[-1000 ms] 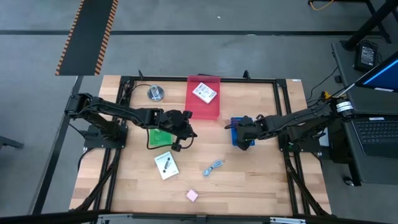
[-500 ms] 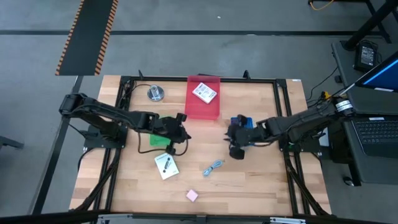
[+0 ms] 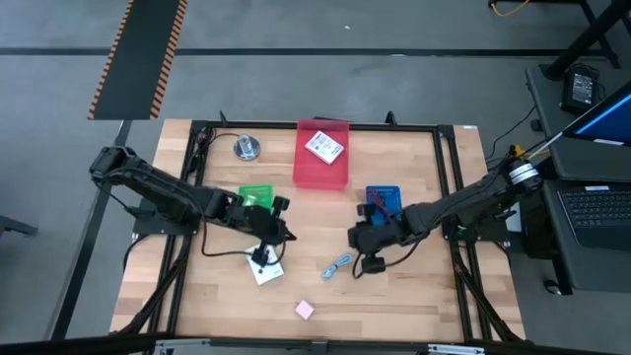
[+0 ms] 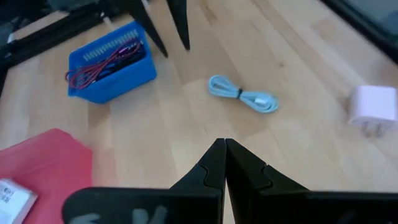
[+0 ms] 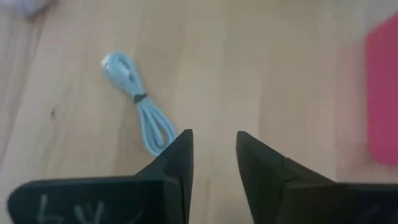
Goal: Pick and place items into bin
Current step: Put the light blue charger cable into the blue basket
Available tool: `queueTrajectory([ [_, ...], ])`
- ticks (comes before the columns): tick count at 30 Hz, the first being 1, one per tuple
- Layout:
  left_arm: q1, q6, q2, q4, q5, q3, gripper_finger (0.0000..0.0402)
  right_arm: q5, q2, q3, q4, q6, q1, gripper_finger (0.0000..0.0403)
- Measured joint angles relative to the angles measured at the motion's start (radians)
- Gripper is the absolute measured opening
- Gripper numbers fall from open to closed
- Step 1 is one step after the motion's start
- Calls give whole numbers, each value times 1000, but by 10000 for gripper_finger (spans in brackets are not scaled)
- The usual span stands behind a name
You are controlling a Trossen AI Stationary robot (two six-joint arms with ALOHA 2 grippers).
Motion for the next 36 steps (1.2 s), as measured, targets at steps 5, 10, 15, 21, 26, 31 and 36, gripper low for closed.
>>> queueTrajectory([
  [5,-64,-62,0,7,-90,0,3,2,92,94,-63,-46,26,136],
  [10,-107,-124,0,7,-144,0,3,1,184,131,-56,-69,36,178],
  [15,-141,-136,0,7,-164,0,3,-13,255,138,-38,-109,46,207],
  [21,-161,-171,0,8,-198,0,3,-99,310,139,26,-114,60,215],
  [26,-164,-186,0,8,-200,0,3,-95,345,139,32,-118,60,215],
  [31,-164,-186,0,6,-200,0,3,-99,373,139,55,-118,50,209],
  [36,-164,-185,0,4,-199,0,3,-117,379,140,54,-116,38,160],
])
